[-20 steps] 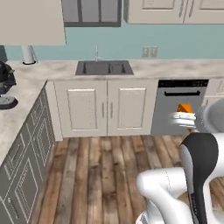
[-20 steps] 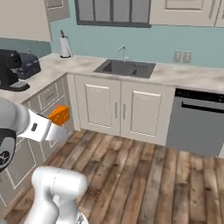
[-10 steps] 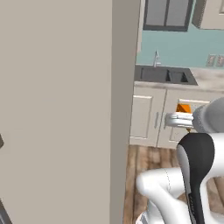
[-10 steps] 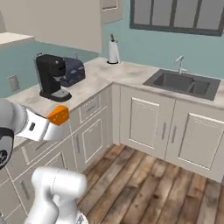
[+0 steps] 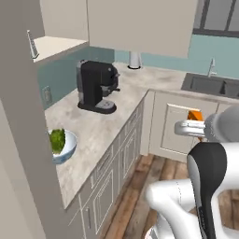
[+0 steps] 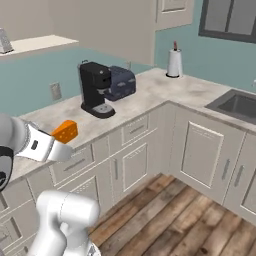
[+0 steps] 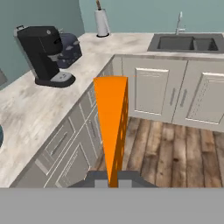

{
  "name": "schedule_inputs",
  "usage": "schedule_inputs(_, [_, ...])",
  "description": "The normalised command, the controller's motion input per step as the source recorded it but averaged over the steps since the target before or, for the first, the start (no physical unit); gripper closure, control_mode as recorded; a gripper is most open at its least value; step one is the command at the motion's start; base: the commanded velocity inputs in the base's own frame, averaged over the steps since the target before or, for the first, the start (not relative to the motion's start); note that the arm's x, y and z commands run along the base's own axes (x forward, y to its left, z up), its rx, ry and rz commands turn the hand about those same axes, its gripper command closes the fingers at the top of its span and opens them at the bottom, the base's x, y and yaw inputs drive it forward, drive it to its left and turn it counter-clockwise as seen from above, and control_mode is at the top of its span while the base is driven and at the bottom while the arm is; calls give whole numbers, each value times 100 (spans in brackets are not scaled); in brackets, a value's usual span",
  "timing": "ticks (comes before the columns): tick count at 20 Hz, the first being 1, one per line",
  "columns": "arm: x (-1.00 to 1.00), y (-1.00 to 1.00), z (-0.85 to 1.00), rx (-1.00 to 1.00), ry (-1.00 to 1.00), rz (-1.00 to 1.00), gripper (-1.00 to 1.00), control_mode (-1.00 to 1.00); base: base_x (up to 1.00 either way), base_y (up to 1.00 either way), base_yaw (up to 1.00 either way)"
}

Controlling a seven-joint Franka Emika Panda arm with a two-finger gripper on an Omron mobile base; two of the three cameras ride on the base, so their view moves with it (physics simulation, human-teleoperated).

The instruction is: Pick the cheese from the fridge and the cheese grater from the cabinet and place them next to the salad bowl.

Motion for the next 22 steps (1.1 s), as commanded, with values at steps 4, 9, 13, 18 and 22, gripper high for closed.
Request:
schedule_inputs(4, [0,0,0,0,0,0,100,100,29,-40,33])
schedule_inputs(9, [0,0,0,0,0,0,100,100,37,4,39])
schedule_inputs(13, [0,0,0,0,0,0,100,100,52,-3,42])
schedule_inputs(18, [0,0,0,0,0,0,100,100,54,0,36])
schedule_inputs(22, [0,0,0,0,0,0,100,100,33,13,40])
